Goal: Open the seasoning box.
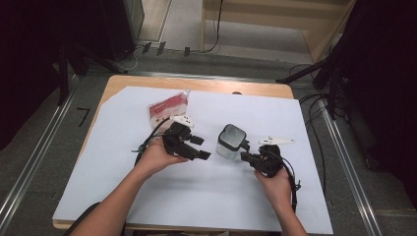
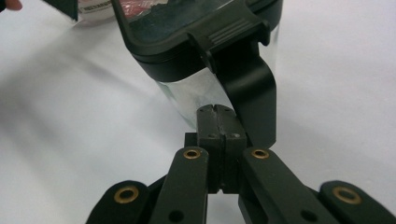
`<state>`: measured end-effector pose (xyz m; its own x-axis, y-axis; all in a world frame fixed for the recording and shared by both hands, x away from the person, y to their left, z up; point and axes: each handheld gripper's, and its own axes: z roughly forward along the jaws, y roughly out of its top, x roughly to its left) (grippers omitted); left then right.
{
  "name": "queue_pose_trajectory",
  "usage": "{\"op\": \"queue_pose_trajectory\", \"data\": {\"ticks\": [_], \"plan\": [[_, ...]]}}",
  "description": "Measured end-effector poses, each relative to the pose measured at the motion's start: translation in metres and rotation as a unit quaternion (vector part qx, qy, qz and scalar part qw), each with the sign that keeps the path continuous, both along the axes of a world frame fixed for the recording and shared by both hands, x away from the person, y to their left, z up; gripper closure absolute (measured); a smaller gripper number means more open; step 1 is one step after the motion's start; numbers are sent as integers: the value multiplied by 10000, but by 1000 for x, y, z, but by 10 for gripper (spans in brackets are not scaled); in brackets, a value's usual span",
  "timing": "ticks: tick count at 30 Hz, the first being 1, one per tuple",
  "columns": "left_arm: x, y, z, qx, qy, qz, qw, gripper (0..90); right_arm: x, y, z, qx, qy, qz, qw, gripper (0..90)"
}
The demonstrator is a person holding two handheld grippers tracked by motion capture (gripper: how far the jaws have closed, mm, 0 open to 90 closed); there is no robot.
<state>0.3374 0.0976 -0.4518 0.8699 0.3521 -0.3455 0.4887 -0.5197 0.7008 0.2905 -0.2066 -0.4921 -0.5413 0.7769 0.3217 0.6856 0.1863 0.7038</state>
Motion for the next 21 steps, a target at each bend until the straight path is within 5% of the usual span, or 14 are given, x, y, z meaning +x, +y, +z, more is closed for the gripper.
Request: {"op": "queue_pose_trajectory", "data": {"ticks": [21], "plan": [[1, -6, -4, -5, -231, -37, 9997, 320, 23, -25, 2, -174, 42, -219, 9996, 900]]}}
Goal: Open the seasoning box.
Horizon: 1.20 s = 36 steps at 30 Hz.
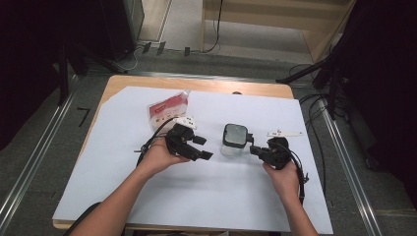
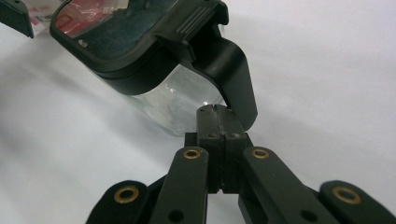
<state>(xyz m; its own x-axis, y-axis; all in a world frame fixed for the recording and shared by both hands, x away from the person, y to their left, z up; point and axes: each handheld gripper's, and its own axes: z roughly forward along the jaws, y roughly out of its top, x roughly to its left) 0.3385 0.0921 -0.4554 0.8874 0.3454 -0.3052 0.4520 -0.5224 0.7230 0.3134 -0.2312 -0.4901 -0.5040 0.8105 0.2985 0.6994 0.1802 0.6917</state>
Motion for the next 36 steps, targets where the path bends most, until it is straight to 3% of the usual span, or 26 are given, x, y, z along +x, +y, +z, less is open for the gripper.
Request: {"op": "queue_pose_trajectory", "data": {"ticks": [10, 13, 20, 21, 23, 24, 29, 31, 33, 36], "plan": [[4, -15, -1, 187, -48, -125, 9997, 322, 7, -8, 0, -63, -36, -133, 9999, 900], [4, -18, -3, 206, -58, -142, 9997, 322, 9, -6, -1, -203, -33, -187, 9996, 900], [8, -19, -3, 156, 0, -107, 9998, 291, 12, -11, 3, -6, -90, -116, 9999, 900], [9, -19, -2, 219, -15, -131, 9997, 287, 13, -12, 5, -8, -81, -88, 9999, 900], [13, -21, -3, 132, -34, -108, 9998, 273, 15, -12, 11, -87, -154, -44, 9998, 900], [15, -23, -1, 231, -25, -116, 9997, 267, 17, -12, 12, -84, -191, -45, 9998, 900], [18, -34, 12, 225, -193, -261, 9992, 213, 27, -15, 19, -7, -251, -38, 9997, 900], [24, -36, 11, 313, -262, -200, 9990, 201, 31, -19, 22, 33, -233, -29, 9997, 900], [29, -37, 7, 347, -135, -184, 9991, 198, 32, -20, 22, 24, -264, -40, 9996, 900], [34, -43, 5, 359, -165, -207, 9990, 185, 39, -23, 21, -1, -285, -48, 9996, 900]]}}
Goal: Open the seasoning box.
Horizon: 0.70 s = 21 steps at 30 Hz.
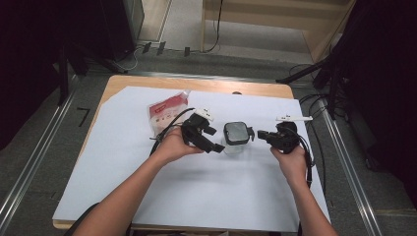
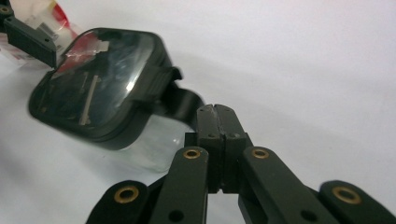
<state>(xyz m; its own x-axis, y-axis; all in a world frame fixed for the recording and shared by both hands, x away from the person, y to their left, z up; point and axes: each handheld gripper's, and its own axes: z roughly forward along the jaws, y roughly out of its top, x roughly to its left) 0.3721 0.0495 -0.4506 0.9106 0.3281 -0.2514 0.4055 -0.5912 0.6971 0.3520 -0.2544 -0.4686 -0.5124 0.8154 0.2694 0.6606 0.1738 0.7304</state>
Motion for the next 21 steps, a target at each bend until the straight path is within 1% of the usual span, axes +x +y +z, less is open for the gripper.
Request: {"op": "queue_pose_trajectory", "data": {"ticks": [2, 3, 4, 5, 6, 7, 9, 11, 12, 13, 14, 15, 16, 17, 18, 19, 20, 21], "plan": [[2, -3, 1, -23, 18, -9, 10000, 182, 5, -2, -3, 59, 47, -5, 10000, 900], [4, -4, 1, -46, -23, -57, 10000, 182, 7, -2, -5, 81, 112, 7, 9999, 900], [4, -5, 0, -80, -15, -28, 10000, 181, 9, 0, -7, 52, 134, 24, 9999, 900], [6, -6, 0, -75, -53, -18, 10000, 176, 11, 1, -9, 22, 150, 49, 9999, 900], [7, -6, -1, -160, -49, 7, 9999, 173, 11, 3, -10, 11, 193, 71, 9998, 900], [8, -7, -3, -197, -35, 31, 9998, 164, 12, 4, -12, -13, 178, 111, 9998, 900], [10, -8, -6, -118, -98, -28, 9999, 156, 13, 7, -13, -50, 190, 158, 9997, 900], [10, -10, -8, -59, -189, -32, 9998, 147, 13, 8, -13, -83, 206, 115, 9997, 900], [11, -10, -9, -5, -267, -51, 9996, 144, 13, 8, -13, -86, 198, 118, 9997, 900], [12, -10, -10, 0, -289, -18, 9996, 141, 13, 8, -13, -71, 195, 112, 9997, 900], [13, -9, -11, -38, -247, -8, 9997, 141, 13, 8, -13, -89, 195, 106, 9997, 900], [15, -10, -10, 38, -193, -32, 9998, 142, 13, 9, -13, -81, 180, 102, 9998, 900], [16, -11, -10, 66, -226, -49, 9997, 142, 13, 9, -13, -96, 180, 99, 9997, 900], [16, -12, -8, 166, -258, -53, 9995, 142, 13, 9, -13, -80, 171, 92, 9998, 900], [16, -15, -5, 156, -256, -96, 9995, 142, 14, 9, -13, -74, 173, 90, 9998, 900], [17, -16, -4, 104, -304, -118, 9994, 142, 14, 9, -13, -67, 189, 78, 9998, 900], [17, -17, -3, 42, -279, -100, 9996, 142, 14, 9, -13, -66, 189, 78, 9998, 900], [18, -18, -4, 22, -209, -142, 9997, 142, 14, 9, -13, -71, 188, 80, 9998, 900]]}}
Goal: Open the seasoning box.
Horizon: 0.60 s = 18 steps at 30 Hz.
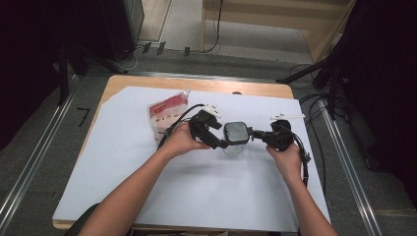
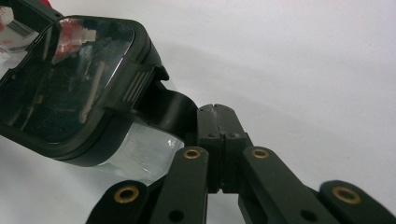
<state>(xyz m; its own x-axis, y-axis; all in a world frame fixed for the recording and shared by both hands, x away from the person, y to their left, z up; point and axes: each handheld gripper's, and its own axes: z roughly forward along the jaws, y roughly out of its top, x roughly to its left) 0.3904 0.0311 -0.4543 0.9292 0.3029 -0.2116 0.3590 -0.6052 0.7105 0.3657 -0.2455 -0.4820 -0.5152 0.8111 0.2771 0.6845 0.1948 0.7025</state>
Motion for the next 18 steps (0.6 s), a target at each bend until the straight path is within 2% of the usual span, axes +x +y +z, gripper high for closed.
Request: {"op": "queue_pose_trajectory", "data": {"ticks": [3, 6, 7, 13, 18], "plan": [[1, -6, -4, 21, -32, 5, 10000, 138, 0, 0, 0, -21, 11, -7, 10000, 900], [2, -10, -8, -49, -163, 42, 9998, 140, 0, 1, 0, -2, 5, -29, 10000, 900], [2, -11, -9, -91, -145, 21, 9999, 141, 0, 0, 0, 6, 16, -42, 10000, 900], [5, -19, -15, 58, -167, 52, 9998, 144, 0, 1, 0, 39, 24, -83, 10000, 900], [6, -20, -16, 26, -204, 5, 9998, 142, -2, 1, 1, 20, 28, -108, 9999, 900]]}}
